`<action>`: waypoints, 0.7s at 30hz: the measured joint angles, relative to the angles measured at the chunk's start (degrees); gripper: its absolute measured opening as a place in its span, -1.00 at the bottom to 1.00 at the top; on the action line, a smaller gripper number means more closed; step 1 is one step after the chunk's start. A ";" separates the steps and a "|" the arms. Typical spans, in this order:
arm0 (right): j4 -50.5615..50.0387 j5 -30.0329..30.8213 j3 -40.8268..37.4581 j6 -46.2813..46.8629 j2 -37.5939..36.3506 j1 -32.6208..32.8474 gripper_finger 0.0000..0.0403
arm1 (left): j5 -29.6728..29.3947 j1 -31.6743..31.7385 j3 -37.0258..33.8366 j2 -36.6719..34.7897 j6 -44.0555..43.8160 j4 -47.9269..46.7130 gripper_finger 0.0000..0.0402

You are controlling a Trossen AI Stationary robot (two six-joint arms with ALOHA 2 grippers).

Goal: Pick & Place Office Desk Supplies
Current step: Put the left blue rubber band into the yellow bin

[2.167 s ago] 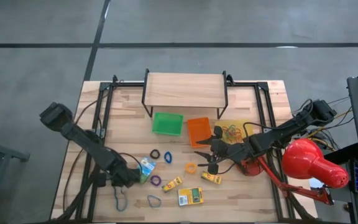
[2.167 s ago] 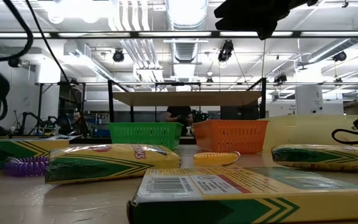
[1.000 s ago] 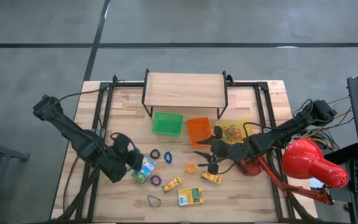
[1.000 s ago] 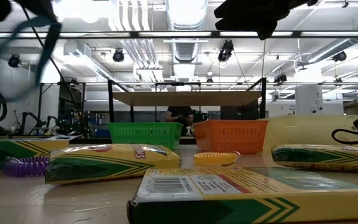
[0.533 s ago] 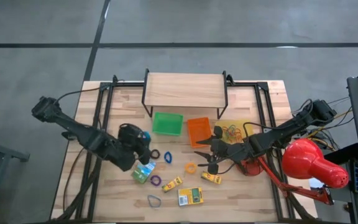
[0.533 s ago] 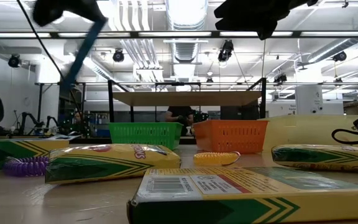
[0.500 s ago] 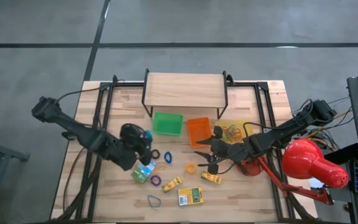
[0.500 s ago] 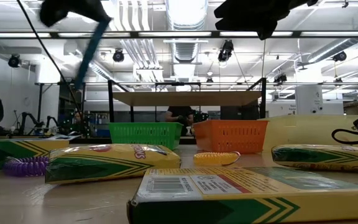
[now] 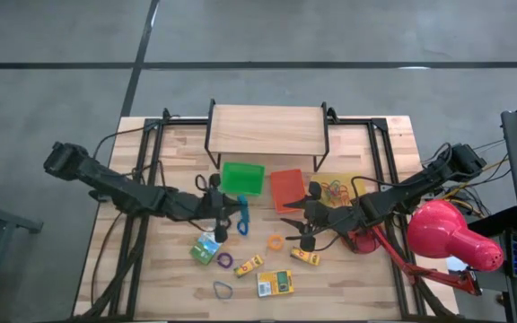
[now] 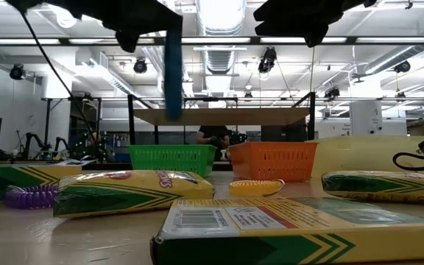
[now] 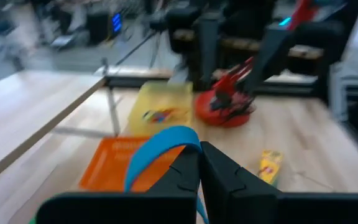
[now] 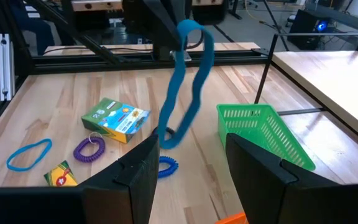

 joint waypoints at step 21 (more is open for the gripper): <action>-0.07 -0.02 -0.02 -0.04 0.00 0.00 -0.09 | 18.48 10.16 1.84 21.01 5.52 17.99 -0.96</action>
